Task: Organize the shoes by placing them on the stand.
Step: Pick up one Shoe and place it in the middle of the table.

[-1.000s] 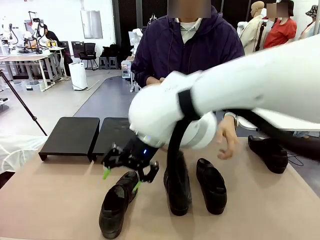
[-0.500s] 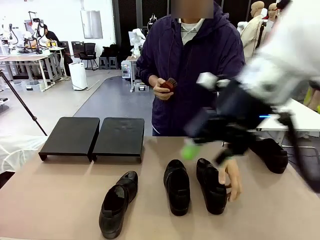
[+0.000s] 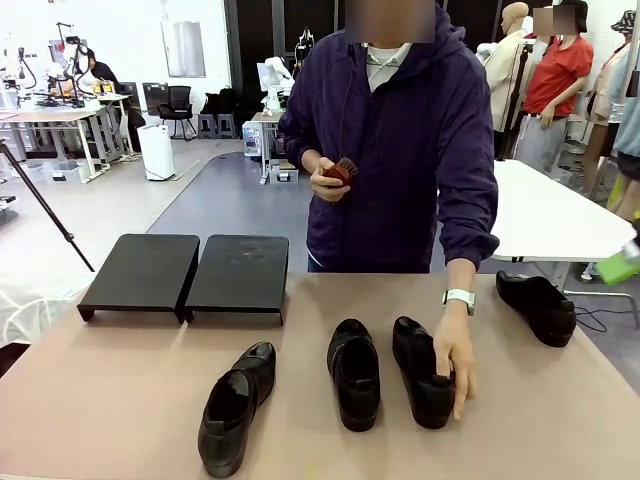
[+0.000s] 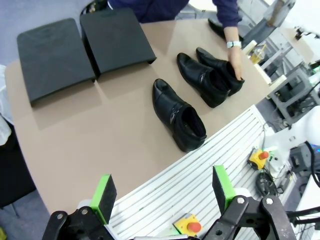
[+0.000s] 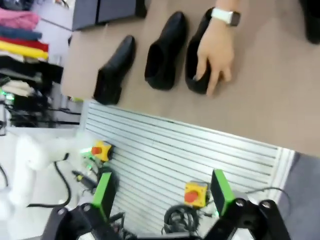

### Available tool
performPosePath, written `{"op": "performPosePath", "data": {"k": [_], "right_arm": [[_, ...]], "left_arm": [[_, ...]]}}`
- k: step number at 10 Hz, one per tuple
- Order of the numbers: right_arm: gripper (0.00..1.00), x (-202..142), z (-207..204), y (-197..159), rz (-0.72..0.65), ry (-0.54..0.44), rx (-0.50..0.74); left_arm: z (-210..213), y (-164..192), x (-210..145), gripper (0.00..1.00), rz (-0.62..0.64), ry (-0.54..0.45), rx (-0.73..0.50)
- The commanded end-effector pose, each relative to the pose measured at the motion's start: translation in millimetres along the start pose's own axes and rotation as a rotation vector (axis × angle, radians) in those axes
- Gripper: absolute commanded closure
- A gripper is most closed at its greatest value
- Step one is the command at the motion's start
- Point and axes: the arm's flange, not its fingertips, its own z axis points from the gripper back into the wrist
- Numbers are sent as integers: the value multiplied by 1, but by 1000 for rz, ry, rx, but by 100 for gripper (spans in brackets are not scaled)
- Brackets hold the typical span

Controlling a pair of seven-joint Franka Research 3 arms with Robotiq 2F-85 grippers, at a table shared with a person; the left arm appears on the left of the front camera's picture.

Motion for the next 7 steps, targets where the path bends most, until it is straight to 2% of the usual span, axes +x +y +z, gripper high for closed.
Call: {"op": "performPosePath", "data": {"k": [1, 3, 5, 6, 7], "right_arm": [[0, 8, 34, -37, -35, 23, 126], [0, 1, 67, -93, -119, -49, 282], [0, -9, 77, -130, -198, -112, 340], [0, -11, 74, -137, -226, -116, 346], [0, -9, 68, -137, -261, -124, 283]], "left_arm": [[0, -1, -1, 0, -13, -7, -17], [0, -1, -1, 0, -13, -7, -17], [0, -1, -1, 0, -13, -7, -17], [0, -1, -1, 0, -13, -7, -17], [0, -1, -1, 0, -13, -7, -17]]}}
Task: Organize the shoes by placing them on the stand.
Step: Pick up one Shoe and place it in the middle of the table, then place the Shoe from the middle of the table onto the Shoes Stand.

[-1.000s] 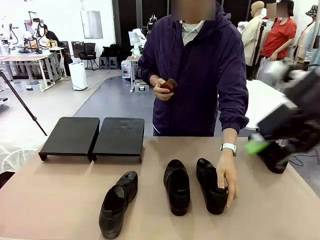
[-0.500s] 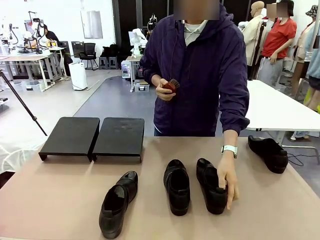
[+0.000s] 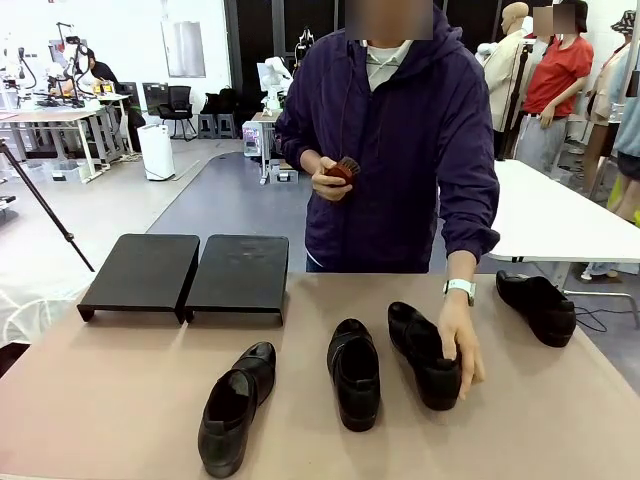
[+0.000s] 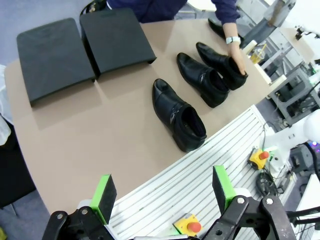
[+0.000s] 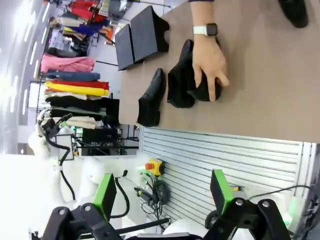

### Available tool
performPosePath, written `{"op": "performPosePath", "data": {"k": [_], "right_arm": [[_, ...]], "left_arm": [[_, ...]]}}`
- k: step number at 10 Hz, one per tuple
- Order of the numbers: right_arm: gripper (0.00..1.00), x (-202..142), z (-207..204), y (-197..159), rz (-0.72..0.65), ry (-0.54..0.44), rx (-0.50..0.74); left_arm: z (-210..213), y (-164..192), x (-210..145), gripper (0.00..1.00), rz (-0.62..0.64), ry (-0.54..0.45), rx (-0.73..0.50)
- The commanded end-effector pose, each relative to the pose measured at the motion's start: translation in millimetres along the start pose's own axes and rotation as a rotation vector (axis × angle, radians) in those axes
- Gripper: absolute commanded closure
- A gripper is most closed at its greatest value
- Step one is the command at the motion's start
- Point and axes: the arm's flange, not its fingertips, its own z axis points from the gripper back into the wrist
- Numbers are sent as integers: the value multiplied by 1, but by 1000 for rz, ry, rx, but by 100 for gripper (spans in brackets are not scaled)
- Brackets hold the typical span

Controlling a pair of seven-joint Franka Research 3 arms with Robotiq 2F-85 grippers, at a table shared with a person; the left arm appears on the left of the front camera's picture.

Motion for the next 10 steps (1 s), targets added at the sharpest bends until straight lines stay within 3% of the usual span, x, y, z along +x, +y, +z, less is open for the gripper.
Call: {"op": "performPosePath", "data": {"k": [1, 10], "right_arm": [[0, -3, 1, 7, 31, 11, 4], [0, -3, 1, 7, 31, 11, 4]], "left_arm": [[0, -1, -1, 0, -13, -7, -17], [0, -1, -1, 0, -13, -7, -17]]}}
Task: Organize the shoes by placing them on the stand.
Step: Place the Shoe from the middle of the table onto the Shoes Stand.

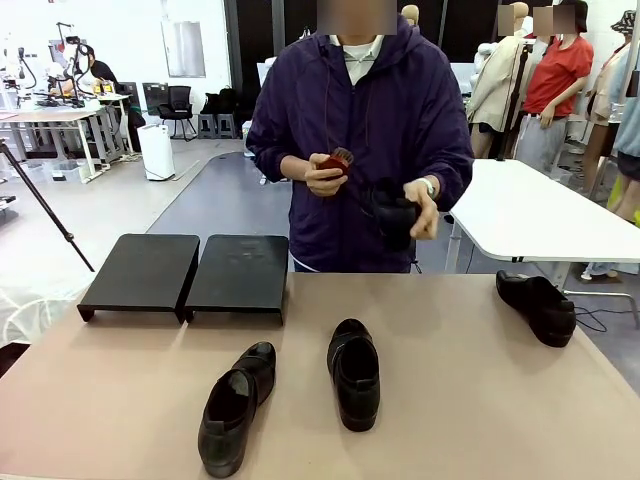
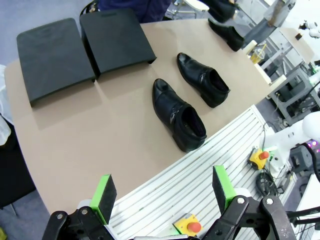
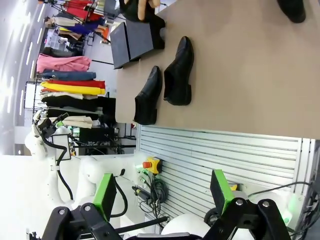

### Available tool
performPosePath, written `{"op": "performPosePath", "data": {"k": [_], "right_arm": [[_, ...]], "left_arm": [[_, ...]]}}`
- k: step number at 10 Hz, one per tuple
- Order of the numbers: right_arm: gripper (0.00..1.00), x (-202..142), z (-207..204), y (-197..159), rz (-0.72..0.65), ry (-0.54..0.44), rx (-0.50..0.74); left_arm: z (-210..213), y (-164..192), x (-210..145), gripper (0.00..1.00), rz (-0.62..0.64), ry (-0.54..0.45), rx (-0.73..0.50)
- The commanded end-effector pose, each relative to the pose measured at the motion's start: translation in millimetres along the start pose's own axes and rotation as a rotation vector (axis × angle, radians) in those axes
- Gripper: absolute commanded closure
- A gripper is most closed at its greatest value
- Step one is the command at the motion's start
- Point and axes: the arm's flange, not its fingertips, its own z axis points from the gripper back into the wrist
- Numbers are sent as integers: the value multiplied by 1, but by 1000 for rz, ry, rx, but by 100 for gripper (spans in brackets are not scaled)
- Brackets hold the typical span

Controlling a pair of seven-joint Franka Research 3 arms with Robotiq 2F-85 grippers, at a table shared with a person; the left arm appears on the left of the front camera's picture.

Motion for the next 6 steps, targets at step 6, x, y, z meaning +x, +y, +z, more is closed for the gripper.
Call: {"op": "performPosePath", "data": {"k": [6], "right_arm": [[0, 2, 4, 4, 26, -1, 19]], "left_arm": [[0, 0, 0, 0, 0, 0, 0]]}}
